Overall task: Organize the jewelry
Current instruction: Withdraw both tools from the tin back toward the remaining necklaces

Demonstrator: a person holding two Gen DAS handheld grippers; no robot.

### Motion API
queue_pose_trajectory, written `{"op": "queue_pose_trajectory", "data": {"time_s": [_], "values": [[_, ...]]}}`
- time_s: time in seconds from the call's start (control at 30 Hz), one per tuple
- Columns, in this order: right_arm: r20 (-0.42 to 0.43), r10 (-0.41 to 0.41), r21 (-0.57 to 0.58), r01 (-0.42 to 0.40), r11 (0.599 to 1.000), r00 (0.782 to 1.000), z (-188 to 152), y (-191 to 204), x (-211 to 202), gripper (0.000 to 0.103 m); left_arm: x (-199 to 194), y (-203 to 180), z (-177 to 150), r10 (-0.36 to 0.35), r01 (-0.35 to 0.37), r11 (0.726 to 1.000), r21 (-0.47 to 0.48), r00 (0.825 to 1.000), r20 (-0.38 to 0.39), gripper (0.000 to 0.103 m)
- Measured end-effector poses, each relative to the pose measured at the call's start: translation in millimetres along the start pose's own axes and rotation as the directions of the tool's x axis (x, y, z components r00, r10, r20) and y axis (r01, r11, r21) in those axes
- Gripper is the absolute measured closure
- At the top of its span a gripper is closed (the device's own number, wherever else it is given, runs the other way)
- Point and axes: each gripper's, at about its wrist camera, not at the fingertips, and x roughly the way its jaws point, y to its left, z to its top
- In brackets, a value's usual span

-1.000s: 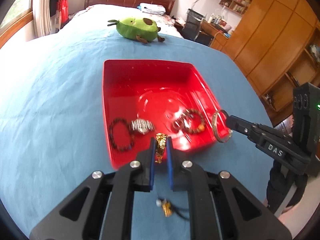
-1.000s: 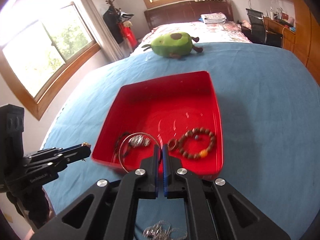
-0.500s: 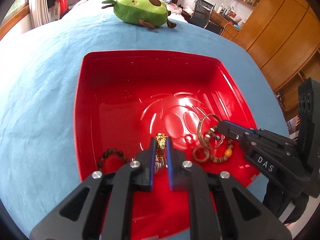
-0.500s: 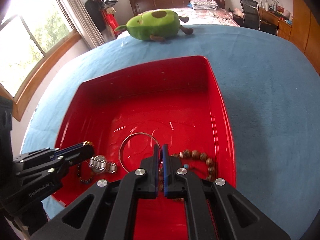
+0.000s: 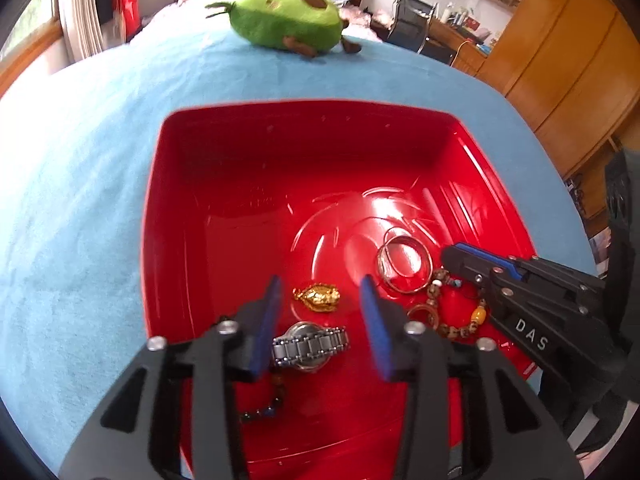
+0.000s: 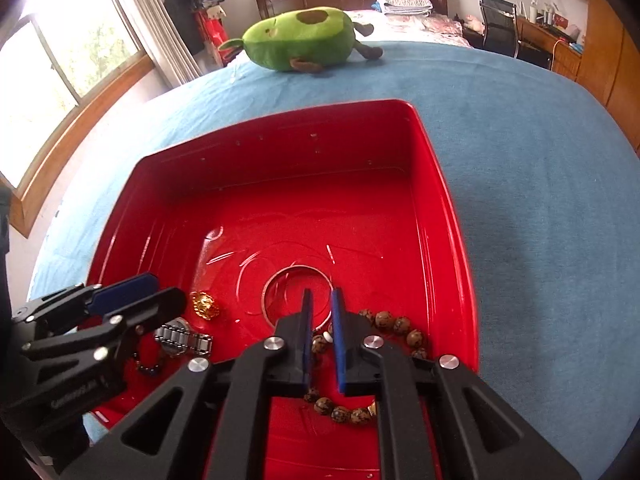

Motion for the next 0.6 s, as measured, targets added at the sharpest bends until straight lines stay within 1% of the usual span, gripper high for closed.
{"op": "queue_pose_trajectory", "data": {"time_s": [0.07,0.1,0.17,0.2,0.23,0.27,0.3,0.33,0.37,0.4,0.47,0.5,0.53,0.6], "values": [[0.013,-0.001,0.012,0.001,1.0,1.0,-0.9,-2.8,-7.4,0.093,-5.8,-1.3,-0.5,0.024,-0.023,1.0,-0.006,0.999,0.024,0.046],[0.017,0.001,0.017,-0.002,1.0,1.0,-2.0,-4.0,-11.1,0.093,-10.1,0.0,-1.3,0.031,-0.03,0.999,-0.014,0.999,0.039,0.046],[0.03,0.005,0.029,-0.006,1.0,1.0,-4.2,-7.4,-21.1,0.092,-15.7,2.2,-0.8,0.033,-0.032,0.999,-0.025,0.998,0.045,0.046],[0.036,0.003,0.031,-0.004,1.0,0.999,-4.3,-8.4,-24.1,0.09,-18.9,3.4,-1.0,0.038,-0.036,0.999,-0.034,0.998,0.051,0.046],[0.046,-0.007,0.031,0.005,1.0,0.999,-5.2,-8.9,-29.0,0.082,-22.1,4.3,-1.3,0.048,-0.046,0.998,-0.041,0.997,0.055,0.046],[0.055,-0.019,0.029,0.017,0.999,0.998,-6.5,-8.7,-33.5,0.076,-24.0,4.2,-1.9,0.055,-0.053,0.998,-0.046,0.997,0.06,0.043],[0.067,-0.033,0.025,0.031,0.999,0.997,-8.2,-8.3,-38.1,0.062,-29.4,4.1,-4.1,0.071,-0.067,0.996,-0.055,0.995,0.075,0.033],[0.084,-0.051,0.019,0.049,0.999,0.995,-10.6,-7.2,-44.5,0.05,-32.3,3.4,-4.9,0.078,-0.073,0.996,-0.059,0.993,0.088,0.028],[0.098,-0.065,0.015,0.064,0.998,0.993,-12.4,-6.2,-49.5,0.046,-37.8,2.7,-7.8,0.086,-0.079,0.995,-0.064,0.99,0.111,0.019],[0.105,-0.072,0.013,0.071,0.997,0.992,-13.4,-5.6,-52.6,0.038,-44.3,1.7,-11.7,0.098,-0.089,0.994,-0.066,0.985,0.14,0.014],[0.115,-0.066,0.007,0.066,0.998,0.991,-17.7,-3.8,-61.4,0.026,-56.6,-1.9,-19.2,0.131,-0.121,0.991,-0.065,0.976,0.176,0.013],[0.123,-0.073,0.003,0.074,0.997,0.99,-20.0,-2.6,-64.8,0.014,-60.6,-3.9,-21.7,0.13,-0.121,0.991,-0.061,0.974,0.184,0.012],[0.138,-0.091,-0.009,0.093,0.996,0.986,-23.1,0.2,-70.0,0.007,-66.0,-6.2,-25.1,0.126,-0.118,0.991,-0.055,0.973,0.192,0.012],[0.153,-0.114,-0.027,0.12,0.992,0.982,-28.3,4.4,-78.5,0.004,-76.3,-11.1,-32.8,0.129,-0.123,0.991,-0.044,0.971,0.203,0.012]]}}
